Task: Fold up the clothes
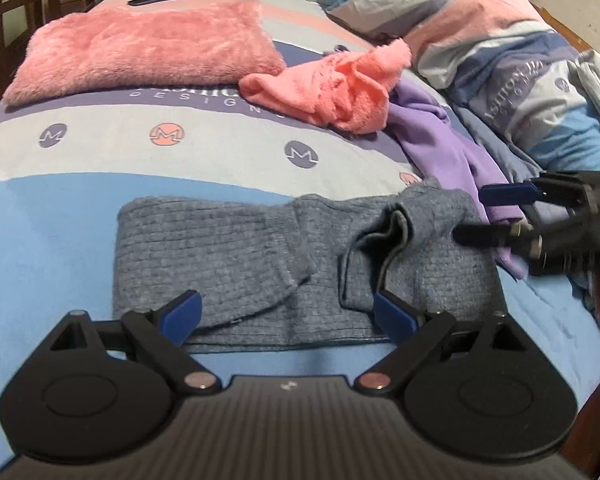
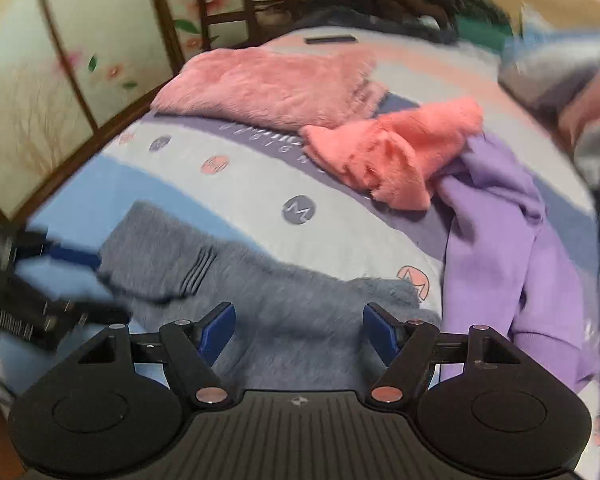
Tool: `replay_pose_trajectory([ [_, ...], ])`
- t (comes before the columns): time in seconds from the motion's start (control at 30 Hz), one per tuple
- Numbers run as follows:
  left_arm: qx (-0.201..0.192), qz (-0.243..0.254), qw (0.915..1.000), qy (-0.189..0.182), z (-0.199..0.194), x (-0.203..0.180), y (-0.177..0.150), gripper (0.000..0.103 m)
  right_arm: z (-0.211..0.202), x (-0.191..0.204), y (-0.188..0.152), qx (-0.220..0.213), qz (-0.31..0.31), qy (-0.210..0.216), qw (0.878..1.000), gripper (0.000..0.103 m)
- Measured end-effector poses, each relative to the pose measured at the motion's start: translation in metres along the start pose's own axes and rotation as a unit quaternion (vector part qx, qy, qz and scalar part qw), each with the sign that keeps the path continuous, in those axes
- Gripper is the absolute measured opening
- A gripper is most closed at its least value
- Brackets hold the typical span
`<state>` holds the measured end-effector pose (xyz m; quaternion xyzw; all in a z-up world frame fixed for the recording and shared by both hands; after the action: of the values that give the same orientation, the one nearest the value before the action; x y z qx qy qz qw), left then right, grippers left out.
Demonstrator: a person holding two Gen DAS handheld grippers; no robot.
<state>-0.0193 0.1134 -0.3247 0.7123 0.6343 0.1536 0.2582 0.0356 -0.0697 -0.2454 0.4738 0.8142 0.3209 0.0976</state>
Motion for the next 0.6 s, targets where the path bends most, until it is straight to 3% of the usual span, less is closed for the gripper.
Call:
replay_pose_trajectory([
  [0.1, 0.0, 0.009, 0.9999, -0.005, 0.001, -0.004, 0.002, 0.095, 0.004, 0.017, -0.005, -0.006, -0.01, -0.017, 1.0, 0.07],
  [0.23, 0.004, 0.023, 0.9997, 0.0, 0.0, -0.006, 0.0, 0.095, 0.052, 0.019, 0.0, 0.016, 0.035, -0.013, 0.999, 0.072],
  [0.33, 0.009, 0.031, 0.9995, -0.002, -0.005, -0.002, -0.006, 0.096, 0.092, 0.022, -0.005, 0.076, 0.077, 0.03, 0.994, 0.103],
  [0.4, 0.012, 0.035, 0.9993, -0.002, -0.008, 0.001, -0.011, 0.096, 0.105, 0.03, -0.007, 0.088, 0.039, 0.028, 0.995, 0.103],
  [0.5, 0.016, 0.047, 0.9987, 0.005, -0.012, 0.005, -0.016, 0.096, 0.087, 0.031, -0.004, 0.069, 0.018, 0.024, 0.997, 0.101],
  [0.57, 0.012, 0.046, 0.9989, 0.005, -0.015, 0.008, -0.015, 0.096, 0.071, 0.027, -0.002, 0.05, 0.02, 0.019, 0.998, 0.082],
  [0.6, 0.009, 0.042, 0.9991, 0.004, -0.017, 0.01, -0.015, 0.096, 0.057, 0.021, -0.002, 0.032, 0.035, 0.011, 0.999, 0.08],
])
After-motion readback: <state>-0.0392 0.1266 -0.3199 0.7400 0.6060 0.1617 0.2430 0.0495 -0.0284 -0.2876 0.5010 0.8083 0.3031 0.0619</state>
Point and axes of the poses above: each gripper's, at about its wrist camera, not at the fingertips, and z roughly the way its jaws point, x to its left, y to its top, the point moved 8 cm from there along z, roughly the way its jaws point, and after that the axes turned 10 degrees about z, right-handed, at the moved point
